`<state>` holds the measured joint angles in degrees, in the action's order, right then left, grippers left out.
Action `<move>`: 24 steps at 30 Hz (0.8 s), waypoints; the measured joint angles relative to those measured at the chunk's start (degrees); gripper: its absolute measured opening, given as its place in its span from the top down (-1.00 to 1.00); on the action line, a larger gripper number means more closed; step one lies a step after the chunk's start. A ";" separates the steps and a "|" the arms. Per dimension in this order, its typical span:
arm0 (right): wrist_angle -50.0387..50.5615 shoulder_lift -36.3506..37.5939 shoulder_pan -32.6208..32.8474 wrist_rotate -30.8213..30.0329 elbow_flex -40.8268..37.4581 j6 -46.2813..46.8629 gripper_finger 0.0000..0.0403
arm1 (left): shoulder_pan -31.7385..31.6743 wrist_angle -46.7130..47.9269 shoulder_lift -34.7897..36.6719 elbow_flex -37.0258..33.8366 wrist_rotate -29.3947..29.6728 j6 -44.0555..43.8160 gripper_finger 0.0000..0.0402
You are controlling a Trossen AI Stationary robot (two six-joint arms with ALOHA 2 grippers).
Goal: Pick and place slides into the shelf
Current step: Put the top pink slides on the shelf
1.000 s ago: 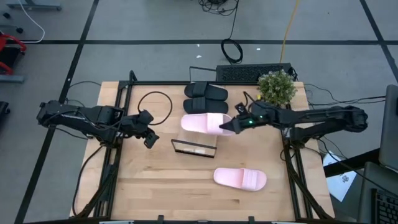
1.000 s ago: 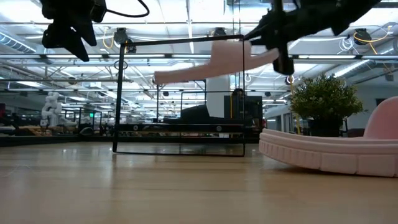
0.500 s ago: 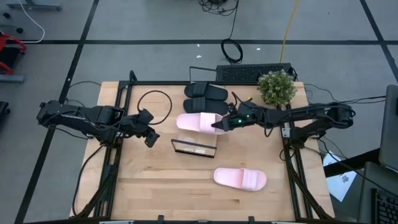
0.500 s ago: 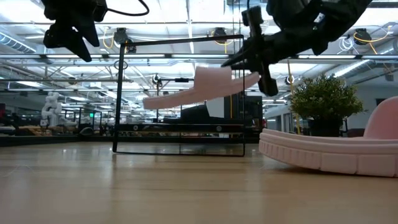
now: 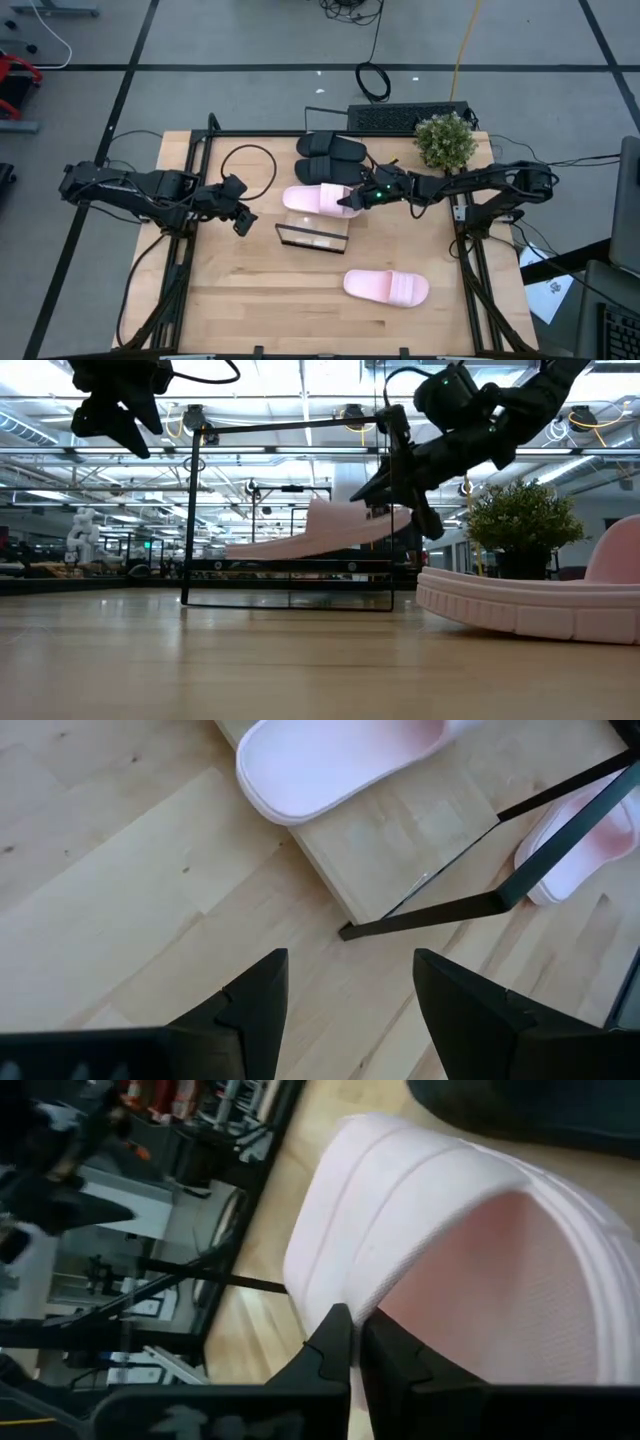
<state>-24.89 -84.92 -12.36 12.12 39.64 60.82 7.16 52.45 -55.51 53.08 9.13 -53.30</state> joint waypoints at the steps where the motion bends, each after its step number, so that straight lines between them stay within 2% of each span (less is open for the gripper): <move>1: 0.45 -0.23 -0.11 -0.01 0.00 -0.02 1.00 | 0.00 -0.04 0.00 0.00 0.00 0.00 -0.04; 24: 8.61 -0.25 -3.52 0.00 0.00 -4.58 0.97 | 0.00 -0.05 0.00 0.00 0.04 -0.02 -0.04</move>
<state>-16.29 -85.17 -15.88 12.12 39.64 56.24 7.16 52.40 -55.51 53.08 9.16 -53.32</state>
